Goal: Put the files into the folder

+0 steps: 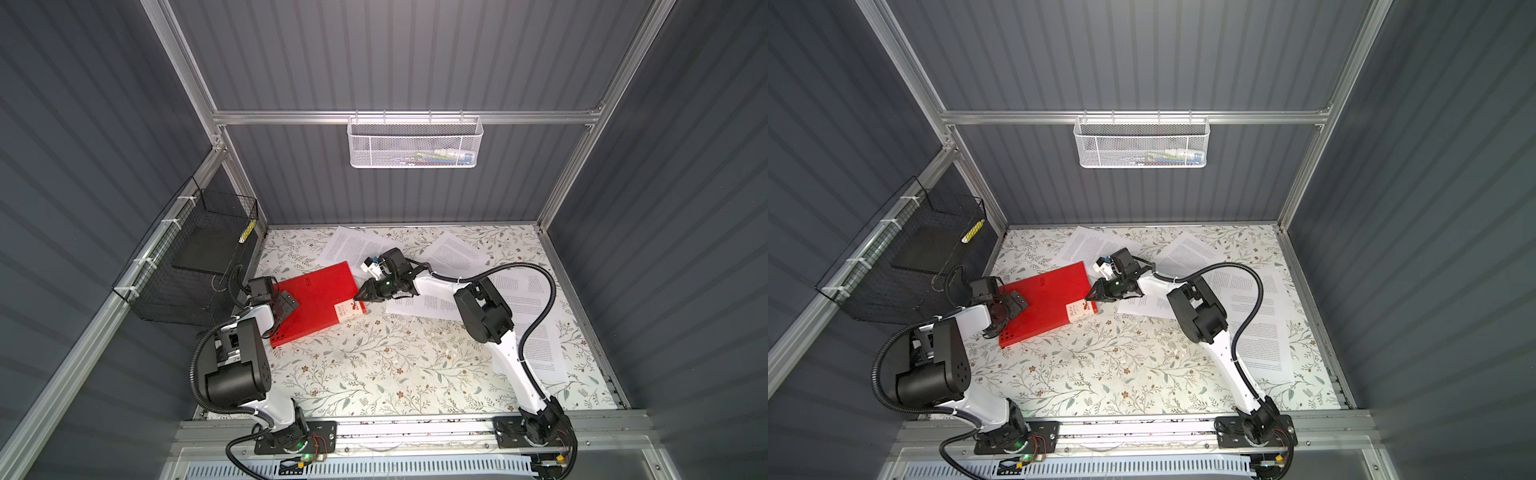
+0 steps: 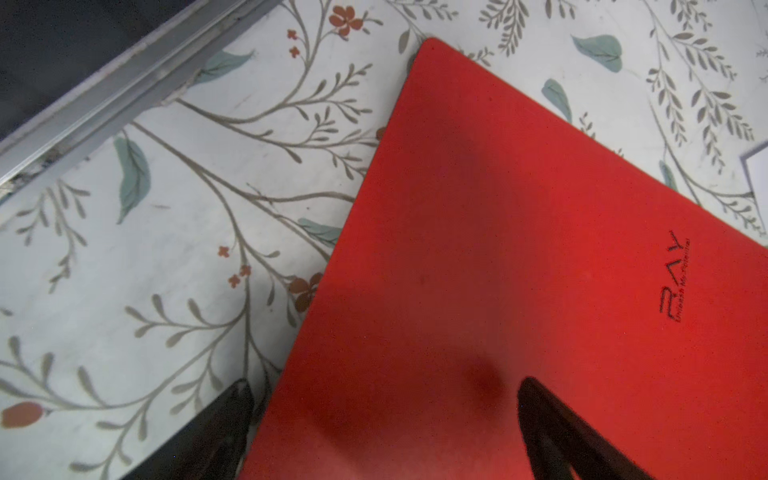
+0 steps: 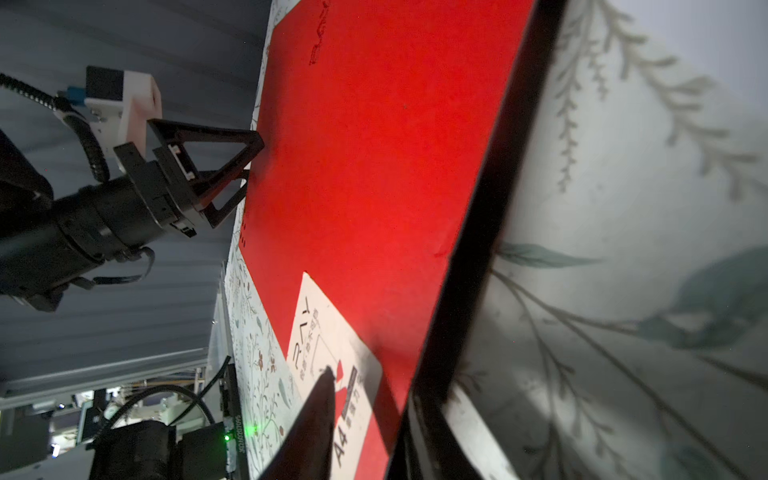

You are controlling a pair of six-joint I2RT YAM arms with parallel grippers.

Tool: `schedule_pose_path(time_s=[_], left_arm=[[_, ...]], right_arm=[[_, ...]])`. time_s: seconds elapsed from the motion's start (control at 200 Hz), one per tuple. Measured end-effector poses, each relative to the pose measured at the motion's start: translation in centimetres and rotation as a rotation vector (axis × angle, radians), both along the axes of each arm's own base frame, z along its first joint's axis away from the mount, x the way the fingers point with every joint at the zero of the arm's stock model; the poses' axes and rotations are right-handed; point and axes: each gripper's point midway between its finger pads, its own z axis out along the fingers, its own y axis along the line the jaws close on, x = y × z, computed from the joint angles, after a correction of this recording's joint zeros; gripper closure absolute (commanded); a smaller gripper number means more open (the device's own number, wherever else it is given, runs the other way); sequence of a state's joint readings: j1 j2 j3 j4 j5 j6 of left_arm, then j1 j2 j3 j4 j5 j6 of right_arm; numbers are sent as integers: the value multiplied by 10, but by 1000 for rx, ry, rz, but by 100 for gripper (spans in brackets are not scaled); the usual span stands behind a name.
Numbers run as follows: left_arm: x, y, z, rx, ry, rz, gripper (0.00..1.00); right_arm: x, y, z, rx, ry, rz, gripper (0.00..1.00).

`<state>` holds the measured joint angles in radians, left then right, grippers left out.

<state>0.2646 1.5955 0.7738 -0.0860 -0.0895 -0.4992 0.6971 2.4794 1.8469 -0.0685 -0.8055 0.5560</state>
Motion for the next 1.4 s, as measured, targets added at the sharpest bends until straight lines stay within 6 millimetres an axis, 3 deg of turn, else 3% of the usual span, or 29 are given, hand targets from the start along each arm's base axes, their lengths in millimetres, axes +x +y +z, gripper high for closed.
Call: schedule_pose_path(time_s=[0.155, 0.34, 0.425, 0.55, 0.63, 0.745, 0.815, 0.905, 1.006, 1.236, 1.346, 1.401], left_arm=[[1, -2, 1, -4, -1, -20, 0], [-2, -19, 4, -43, 37, -70, 0], [1, -34, 18, -47, 46, -114, 0], [17, -62, 65, -40, -19, -196, 0], [28, -80, 114, -21, -123, -248, 0], [36, -87, 176, 6, -257, -269, 0], [37, -90, 194, 12, -295, -276, 0], [36, -93, 192, 9, -280, -288, 0], [33, -99, 179, -6, -227, -314, 0], [34, -136, 157, -35, -165, -425, 0], [35, -159, 137, -53, -114, -487, 0], [36, -168, 129, -64, -94, -512, 0]], right_arm=[[-1, -4, -4, 7, 37, -16, 100], [2, -15, 17, 48, 39, -50, 100], [4, -29, 34, 65, 27, -77, 100], [11, -53, 74, 111, -13, -125, 100], [13, -65, 108, 149, -48, -151, 100], [15, -85, 151, 197, -105, -192, 100], [17, -101, 171, 216, -138, -229, 100], [18, -125, 183, 210, -164, -295, 100], [13, -157, 182, 173, -182, -390, 100], [-25, -232, 151, 33, -215, -666, 100], [-51, -243, 138, -21, -252, -787, 100], [-65, -235, 135, -31, -265, -813, 75]])
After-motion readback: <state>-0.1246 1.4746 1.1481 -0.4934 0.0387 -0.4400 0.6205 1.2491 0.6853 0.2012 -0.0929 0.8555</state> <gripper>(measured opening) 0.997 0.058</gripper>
